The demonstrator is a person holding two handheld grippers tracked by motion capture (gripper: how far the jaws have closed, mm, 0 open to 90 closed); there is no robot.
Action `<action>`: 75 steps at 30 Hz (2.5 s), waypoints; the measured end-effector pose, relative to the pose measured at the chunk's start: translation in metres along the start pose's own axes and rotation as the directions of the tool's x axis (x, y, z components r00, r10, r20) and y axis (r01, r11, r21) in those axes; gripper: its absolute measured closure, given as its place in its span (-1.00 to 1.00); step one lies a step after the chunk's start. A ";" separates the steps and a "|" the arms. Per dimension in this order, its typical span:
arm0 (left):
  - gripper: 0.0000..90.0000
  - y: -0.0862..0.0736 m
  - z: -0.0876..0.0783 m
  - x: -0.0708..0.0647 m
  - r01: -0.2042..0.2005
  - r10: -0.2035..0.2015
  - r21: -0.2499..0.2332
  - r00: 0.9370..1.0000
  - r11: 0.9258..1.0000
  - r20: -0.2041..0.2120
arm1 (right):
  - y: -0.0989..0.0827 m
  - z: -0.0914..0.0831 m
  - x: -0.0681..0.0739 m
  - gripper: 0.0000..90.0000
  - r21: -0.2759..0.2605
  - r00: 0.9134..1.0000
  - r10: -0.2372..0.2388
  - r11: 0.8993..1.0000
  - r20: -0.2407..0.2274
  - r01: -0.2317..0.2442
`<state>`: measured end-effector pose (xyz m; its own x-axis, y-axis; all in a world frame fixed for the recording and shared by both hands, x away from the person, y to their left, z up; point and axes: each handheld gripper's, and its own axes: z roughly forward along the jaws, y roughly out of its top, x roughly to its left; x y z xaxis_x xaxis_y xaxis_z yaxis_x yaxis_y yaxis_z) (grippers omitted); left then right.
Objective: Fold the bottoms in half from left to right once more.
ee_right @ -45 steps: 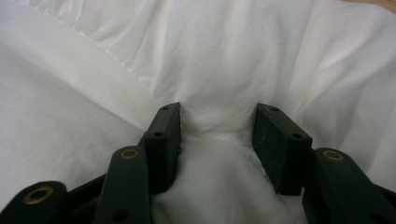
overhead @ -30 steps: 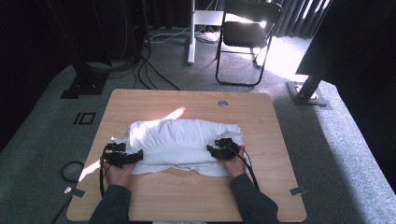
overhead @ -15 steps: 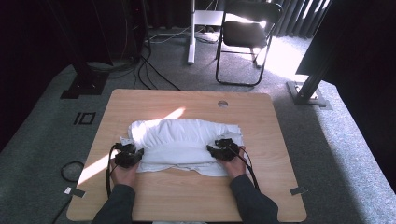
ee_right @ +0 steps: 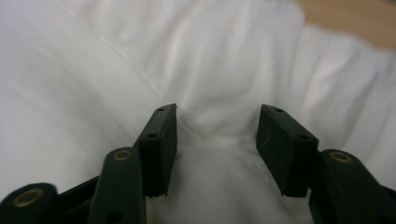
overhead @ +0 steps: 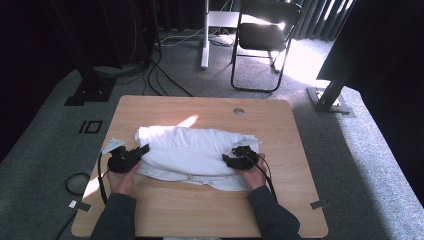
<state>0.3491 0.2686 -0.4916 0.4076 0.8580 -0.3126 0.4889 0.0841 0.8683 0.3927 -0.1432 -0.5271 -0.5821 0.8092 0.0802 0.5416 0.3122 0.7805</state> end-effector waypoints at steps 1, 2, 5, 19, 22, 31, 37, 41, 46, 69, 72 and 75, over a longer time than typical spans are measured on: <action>0.90 0.003 0.001 -0.001 -0.003 0.003 -0.006 1.000 1.000 0.004 | 0.004 -0.004 0.003 -0.02 -0.025 1.000 -0.007 1.000 -0.009 0.006; 0.89 0.007 0.001 -0.002 -0.002 0.003 -0.013 1.000 1.000 0.011 | 0.009 -0.006 0.006 -0.05 -0.041 1.000 -0.023 0.999 -0.018 0.022; 0.90 0.018 0.000 -0.006 -0.014 0.015 -0.036 1.000 0.999 0.021 | 0.015 -0.003 0.022 -0.11 -0.041 0.995 -0.097 0.995 -0.031 0.096; 0.90 0.069 -0.001 -0.052 -0.111 0.125 -0.116 0.984 0.987 0.128 | 0.004 0.046 0.058 -0.04 0.055 0.980 -0.200 0.978 -0.006 0.200; 0.90 0.078 0.003 -0.067 -0.132 0.153 -0.132 0.974 0.982 0.165 | 0.007 0.053 0.067 -0.02 0.040 0.982 -0.188 0.981 -0.010 0.189; 0.90 0.084 0.024 -0.101 -0.207 0.229 -0.113 0.946 0.972 0.230 | 0.017 0.068 0.090 -0.04 0.009 0.976 -0.166 0.986 -0.141 0.169; 0.89 0.077 0.030 -0.103 -0.226 0.241 -0.086 0.939 0.970 0.246 | 0.020 0.016 0.069 -0.25 -0.134 0.976 -0.166 0.980 -0.138 0.148; 0.89 0.072 0.036 -0.109 -0.243 0.250 -0.061 0.928 0.968 0.276 | 0.007 -0.010 0.033 -0.23 -0.136 0.997 -0.080 0.988 -0.005 0.079; 0.89 0.056 0.057 -0.128 -0.291 0.276 -0.004 0.902 0.957 0.331 | -0.014 -0.018 -0.010 -0.22 -0.081 0.997 0.051 0.996 0.055 -0.047; 0.86 -0.035 0.135 -0.163 -0.388 0.265 0.252 0.872 0.887 0.412 | 0.030 -0.079 0.002 -0.35 -0.343 0.997 -0.008 0.939 -0.075 -0.018; 0.85 -0.034 0.133 -0.164 -0.392 0.271 0.247 0.872 0.886 0.408 | 0.041 -0.069 0.012 -0.35 -0.311 0.995 -0.045 0.950 -0.084 0.017; 0.82 -0.034 0.130 -0.165 -0.398 0.283 0.237 0.870 0.886 0.403 | 0.046 -0.046 0.010 -0.13 -0.225 0.998 -0.022 0.974 -0.065 0.007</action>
<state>0.3654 0.0586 -0.5198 0.8038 0.5665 -0.1816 0.4539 -0.3867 0.8028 0.3838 -0.1441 -0.4616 -0.6325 0.7677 0.1031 0.3868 0.1977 0.9007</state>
